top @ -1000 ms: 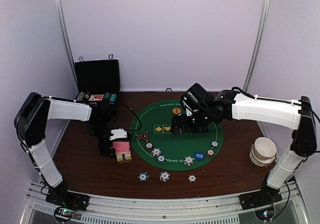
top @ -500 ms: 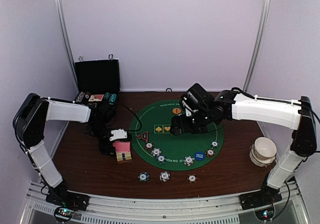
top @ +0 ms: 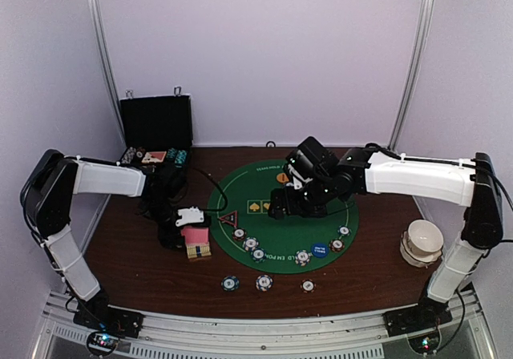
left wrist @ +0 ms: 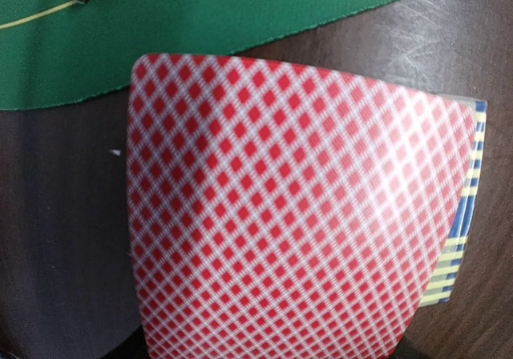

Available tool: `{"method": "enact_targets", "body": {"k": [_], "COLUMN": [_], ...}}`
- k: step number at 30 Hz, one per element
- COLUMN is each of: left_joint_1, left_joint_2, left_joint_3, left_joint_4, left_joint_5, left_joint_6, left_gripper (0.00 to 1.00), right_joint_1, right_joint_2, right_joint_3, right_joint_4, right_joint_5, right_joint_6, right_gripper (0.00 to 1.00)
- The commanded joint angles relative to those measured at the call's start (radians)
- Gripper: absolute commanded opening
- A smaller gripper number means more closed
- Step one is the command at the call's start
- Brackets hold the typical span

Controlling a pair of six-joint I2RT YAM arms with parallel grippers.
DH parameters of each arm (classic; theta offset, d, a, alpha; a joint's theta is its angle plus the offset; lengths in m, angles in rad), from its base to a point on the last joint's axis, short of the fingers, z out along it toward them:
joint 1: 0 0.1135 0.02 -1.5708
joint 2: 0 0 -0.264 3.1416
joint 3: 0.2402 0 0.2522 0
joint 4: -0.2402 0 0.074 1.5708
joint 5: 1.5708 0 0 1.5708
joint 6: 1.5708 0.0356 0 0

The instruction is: Distribute texas hold em gaming equipment

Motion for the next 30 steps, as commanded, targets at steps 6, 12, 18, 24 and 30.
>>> {"method": "enact_targets", "body": {"k": [6,12,18,24,30], "left_joint_1": [-0.010,-0.010,-0.010,-0.016,-0.036], "left_joint_2": [-0.071,-0.103,-0.115,-0.115,-0.109], "left_joint_3": [0.063,0.105,0.206,0.322,0.378], "left_joint_4": [-0.142,-0.199,-0.292,-0.365,-0.393], "left_joint_5": [0.039,0.058,0.103,0.147,0.141], "left_joint_6": [-0.001,-0.021,-0.057,-0.076,-0.083], "left_gripper": [0.00,0.00,0.00,0.00,0.00], "right_joint_1": [0.002,0.000,-0.012,-0.017,-0.018], "right_joint_2": [0.015,0.035,0.071,0.141,0.198], "right_joint_3": [-0.018,-0.042,-0.043,0.002,0.005], "right_joint_4": [0.133,0.240,0.360,0.435,0.615], "right_joint_5": [-0.111,-0.203,-0.314,-0.421,-0.530], "right_joint_6": [0.066,0.118,0.188,0.236,0.325], "right_gripper": [0.97,0.99,0.99,0.98,0.97]}}
